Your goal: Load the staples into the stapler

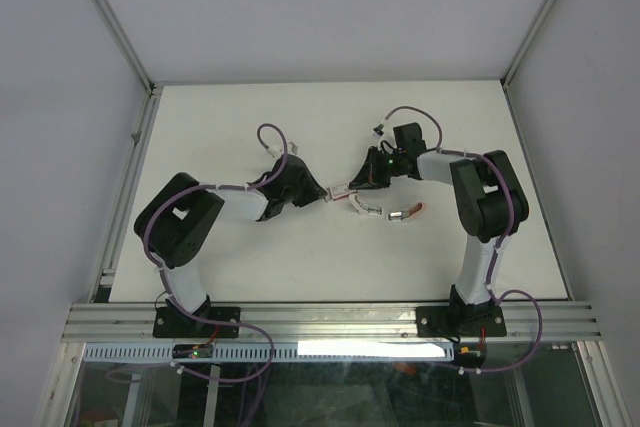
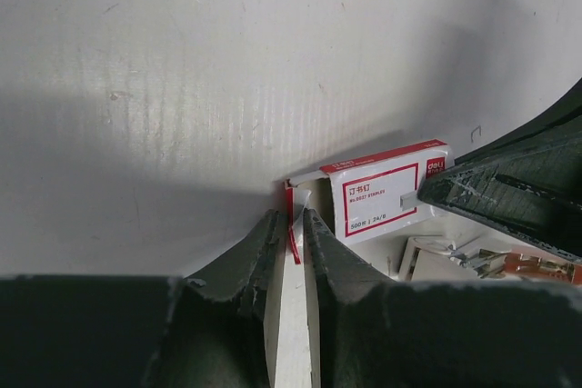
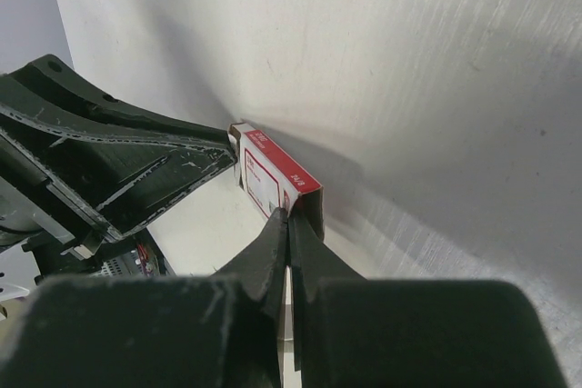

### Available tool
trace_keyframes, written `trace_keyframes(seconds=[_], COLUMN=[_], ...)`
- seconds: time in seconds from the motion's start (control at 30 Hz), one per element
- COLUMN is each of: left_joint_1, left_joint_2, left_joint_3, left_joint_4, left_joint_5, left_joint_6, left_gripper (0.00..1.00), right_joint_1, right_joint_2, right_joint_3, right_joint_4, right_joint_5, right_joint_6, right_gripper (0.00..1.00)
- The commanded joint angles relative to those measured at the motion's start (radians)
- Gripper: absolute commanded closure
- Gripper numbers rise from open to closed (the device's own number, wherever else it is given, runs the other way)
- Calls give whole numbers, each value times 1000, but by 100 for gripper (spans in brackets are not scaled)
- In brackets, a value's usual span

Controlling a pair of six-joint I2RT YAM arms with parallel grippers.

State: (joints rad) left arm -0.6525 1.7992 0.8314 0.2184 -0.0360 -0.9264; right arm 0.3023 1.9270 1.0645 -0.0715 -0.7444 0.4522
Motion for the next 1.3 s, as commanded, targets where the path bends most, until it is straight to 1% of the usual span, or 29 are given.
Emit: trace_keyframes(seconds=[0.0, 0.1, 0.33, 0.37, 0.57, 0.73, 0.97, 1.1, 1.27], left_joint_1=[4, 4, 5, 4, 4, 5, 45, 64, 75], left_joint_2=[39, 54, 60, 58, 34, 17, -27, -43, -60], left_joint_3=[14, 17, 11, 10, -3, 23, 5, 13, 28], left_joint_4=[11, 21, 23, 22, -2, -68, -96, -149, -212], left_joint_5=[33, 44, 26, 18, -64, -107, -84, -72, -93], left_joint_6=[6, 6, 6, 6, 12, 62, 103, 158, 215], left_gripper=[85, 86, 99, 100, 100, 100, 100, 100, 100], right_joint_1=[-4, -5, -5, -4, -4, -14, -45, -77, -118], right_joint_2=[-49, -46, -58, -60, -76, -75, -87, -105, -127], right_joint_3=[0, 0, -6, -7, -14, -17, -25, -32, -47], right_joint_4=[41, 47, 53, 56, 44, 52, 47, 33, 27], right_joint_5=[-9, -14, -6, -4, 31, 48, 55, 65, 69], right_joint_6=[5, 11, 16, 16, 7, 13, 10, -3, -12], right_gripper=[100, 100, 100, 100, 100, 100, 100, 100, 100])
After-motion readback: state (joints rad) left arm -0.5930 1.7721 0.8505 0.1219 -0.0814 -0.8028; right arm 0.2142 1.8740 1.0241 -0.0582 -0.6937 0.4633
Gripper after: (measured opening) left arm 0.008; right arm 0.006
